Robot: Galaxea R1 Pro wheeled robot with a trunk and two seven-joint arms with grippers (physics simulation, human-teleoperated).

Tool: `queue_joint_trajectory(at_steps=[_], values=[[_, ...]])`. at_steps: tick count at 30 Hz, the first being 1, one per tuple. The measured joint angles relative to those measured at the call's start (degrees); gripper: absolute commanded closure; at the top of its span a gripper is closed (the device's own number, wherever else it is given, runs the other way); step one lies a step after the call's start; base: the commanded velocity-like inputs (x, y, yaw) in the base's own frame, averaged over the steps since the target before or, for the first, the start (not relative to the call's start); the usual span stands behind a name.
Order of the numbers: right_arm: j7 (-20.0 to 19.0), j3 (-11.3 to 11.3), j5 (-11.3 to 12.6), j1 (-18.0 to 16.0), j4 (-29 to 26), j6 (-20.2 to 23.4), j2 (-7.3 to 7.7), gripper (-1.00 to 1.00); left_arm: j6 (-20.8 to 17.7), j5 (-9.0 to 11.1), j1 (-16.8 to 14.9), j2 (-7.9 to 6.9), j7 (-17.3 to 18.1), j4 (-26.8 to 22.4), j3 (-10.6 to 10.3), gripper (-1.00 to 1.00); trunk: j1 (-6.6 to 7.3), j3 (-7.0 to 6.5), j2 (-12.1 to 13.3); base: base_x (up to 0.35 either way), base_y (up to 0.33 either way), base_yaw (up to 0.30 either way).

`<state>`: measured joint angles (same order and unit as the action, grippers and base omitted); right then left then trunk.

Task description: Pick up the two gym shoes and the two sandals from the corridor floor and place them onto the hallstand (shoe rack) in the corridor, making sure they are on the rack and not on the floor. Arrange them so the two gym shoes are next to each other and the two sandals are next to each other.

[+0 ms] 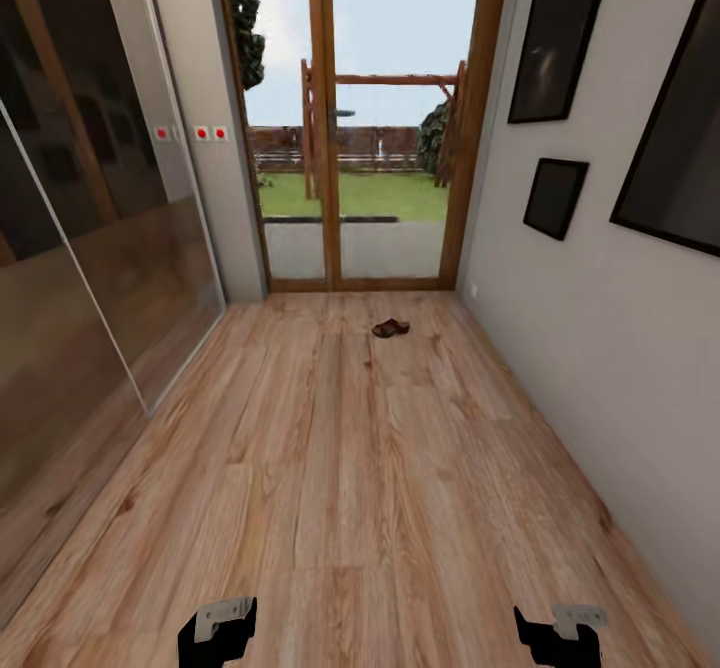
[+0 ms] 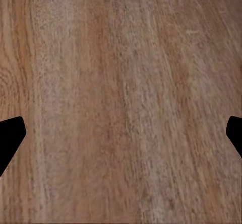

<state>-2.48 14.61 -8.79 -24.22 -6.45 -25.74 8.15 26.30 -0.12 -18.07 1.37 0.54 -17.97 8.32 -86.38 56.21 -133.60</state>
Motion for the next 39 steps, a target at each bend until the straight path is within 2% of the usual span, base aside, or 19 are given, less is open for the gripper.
queue_joint_trajectory(at_steps=[10, 21, 39], values=[[-0.06, 0.00, 0.05, 0.00, -0.01, -0.06, -0.07, -1.00, -0.01, 0.04, 0.00, 0.00, 0.01, -0.01, 0.00, -1.00, 0.00, 0.00, 0.00, 0.340, 0.000, 0.021], [-0.07, 0.00, 0.07, -0.01, -0.01, -0.05, -0.16, -1.00, -0.01, 0.04, 0.00, 0.00, 0.01, -0.01, 0.00, -1.00, 0.00, 0.00, 0.00, 0.340, 0.000, 0.174], [-0.07, 0.00, 0.07, 0.00, -0.02, -0.03, -0.16, -1.00, -0.01, -0.02, -0.02, 0.00, -0.01, 0.00, 0.00, -1.00, 0.00, 0.00, 0.00, 0.340, 0.000, 0.004]])
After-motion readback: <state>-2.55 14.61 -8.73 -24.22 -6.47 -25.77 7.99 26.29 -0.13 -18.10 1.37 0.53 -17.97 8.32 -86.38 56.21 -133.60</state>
